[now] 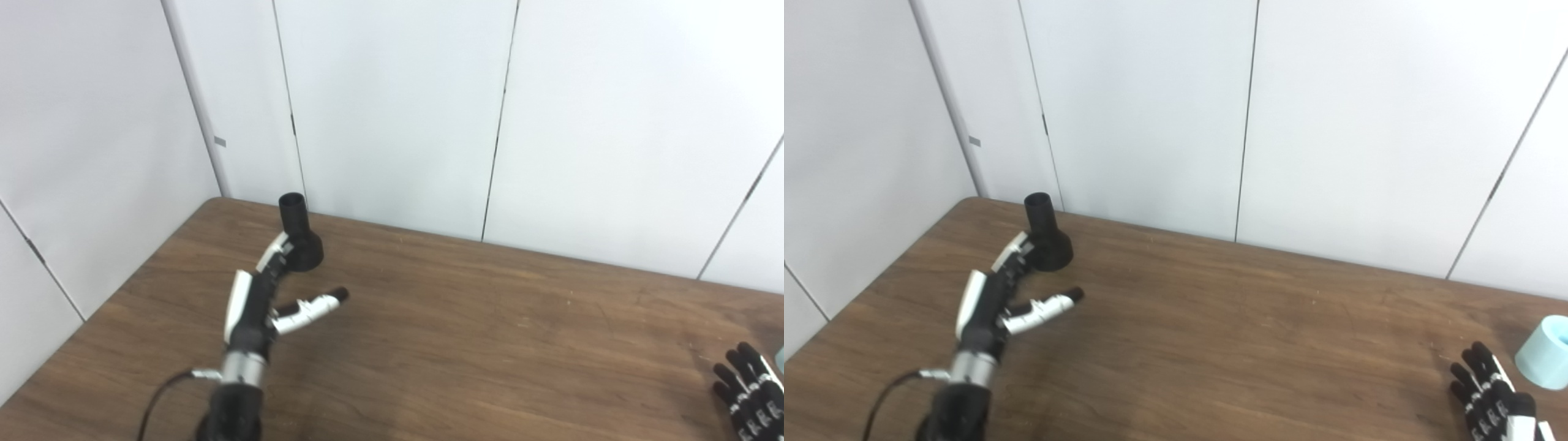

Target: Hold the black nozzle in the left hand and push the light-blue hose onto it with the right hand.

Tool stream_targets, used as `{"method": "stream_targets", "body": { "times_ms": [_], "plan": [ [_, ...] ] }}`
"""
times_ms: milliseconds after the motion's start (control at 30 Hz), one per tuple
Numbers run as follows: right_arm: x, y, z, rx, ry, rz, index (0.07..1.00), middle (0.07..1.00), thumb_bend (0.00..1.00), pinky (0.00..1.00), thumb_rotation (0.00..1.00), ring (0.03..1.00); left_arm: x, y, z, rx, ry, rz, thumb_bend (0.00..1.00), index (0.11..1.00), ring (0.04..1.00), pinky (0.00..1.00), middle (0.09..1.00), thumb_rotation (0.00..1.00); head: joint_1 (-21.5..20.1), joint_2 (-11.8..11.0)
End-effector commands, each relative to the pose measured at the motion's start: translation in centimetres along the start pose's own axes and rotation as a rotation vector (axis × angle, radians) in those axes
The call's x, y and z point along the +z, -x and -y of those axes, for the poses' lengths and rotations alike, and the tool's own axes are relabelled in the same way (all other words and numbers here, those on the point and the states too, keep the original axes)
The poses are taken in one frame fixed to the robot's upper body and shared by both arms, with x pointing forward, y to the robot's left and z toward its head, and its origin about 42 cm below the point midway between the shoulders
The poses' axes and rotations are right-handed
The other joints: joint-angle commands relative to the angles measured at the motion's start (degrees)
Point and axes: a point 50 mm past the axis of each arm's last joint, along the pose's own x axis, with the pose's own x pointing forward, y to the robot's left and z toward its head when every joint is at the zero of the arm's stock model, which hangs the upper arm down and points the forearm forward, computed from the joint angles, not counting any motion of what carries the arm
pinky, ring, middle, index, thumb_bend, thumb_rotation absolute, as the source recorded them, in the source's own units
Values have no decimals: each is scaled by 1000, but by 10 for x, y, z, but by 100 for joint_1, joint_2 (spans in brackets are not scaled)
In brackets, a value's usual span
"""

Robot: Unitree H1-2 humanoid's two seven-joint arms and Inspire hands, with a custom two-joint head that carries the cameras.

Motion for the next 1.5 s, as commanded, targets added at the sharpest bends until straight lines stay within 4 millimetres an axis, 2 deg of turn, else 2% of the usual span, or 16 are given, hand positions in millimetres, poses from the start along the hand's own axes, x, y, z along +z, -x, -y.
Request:
{"method": "stream_targets", "body": {
  "times_ms": [0,67,133,200,333,433,567,733,833,867,967,1233,1467],
  "plan": [
    [6,-6,-2,5,12,50,955,955,624,939,1000,937,9,-19,-10,51,-46,57,845,854,887,905,864,147,8,1],
    [5,-6,-2,4,15,48,957,958,624,934,1000,938,2,-37,-22,77,-103,50,852,856,890,904,866,161,-8,-2],
    [5,-6,-4,4,15,48,957,956,623,926,1000,934,3,-55,-32,95,-166,28,875,854,918,944,866,215,-6,-1],
    [5,-7,-4,4,15,46,956,954,624,923,1000,932,7,-66,-39,92,-201,10,877,853,920,950,868,223,-1,-1],
    [3,-7,-5,7,21,42,957,953,625,919,1000,932,9,-91,-55,67,-263,-35,856,847,913,878,882,220,-12,0],
    [2,-8,-5,11,26,39,960,951,621,917,1000,931,9,-109,-62,61,-336,-53,873,850,909,872,886,248,1,-3],
    [1,-9,-6,12,21,37,971,952,665,916,1000,948,7,-129,-64,47,-396,-57,885,857,922,886,887,275,-26,-16],
    [0,-8,-5,12,18,34,983,957,675,924,1000,950,3,-151,-59,8,-474,-61,888,859,928,892,890,280,-47,1],
    [-1,-7,-5,3,17,26,983,954,681,922,1000,948,-2,-161,-52,-39,-569,-65,945,867,940,933,897,354,-68,20],
    [-1,-7,-6,1,18,24,983,950,685,921,1000,946,-4,-163,-50,-53,-591,-67,974,874,946,971,902,388,-69,21],
    [0,-6,-7,-3,20,24,975,942,692,916,1000,940,-8,-166,-48,-77,-626,-77,991,881,950,997,910,409,-76,36],
    [0,-6,-10,-10,33,18,976,934,689,867,1000,928,-20,-166,-33,-154,-650,-146,1000,889,971,1000,930,454,-103,79],
    [0,-6,-12,-9,27,7,978,916,682,847,1000,914,-32,-160,-23,-188,-686,-186,1000,888,984,1000,938,436,-144,123]
  ]
}}
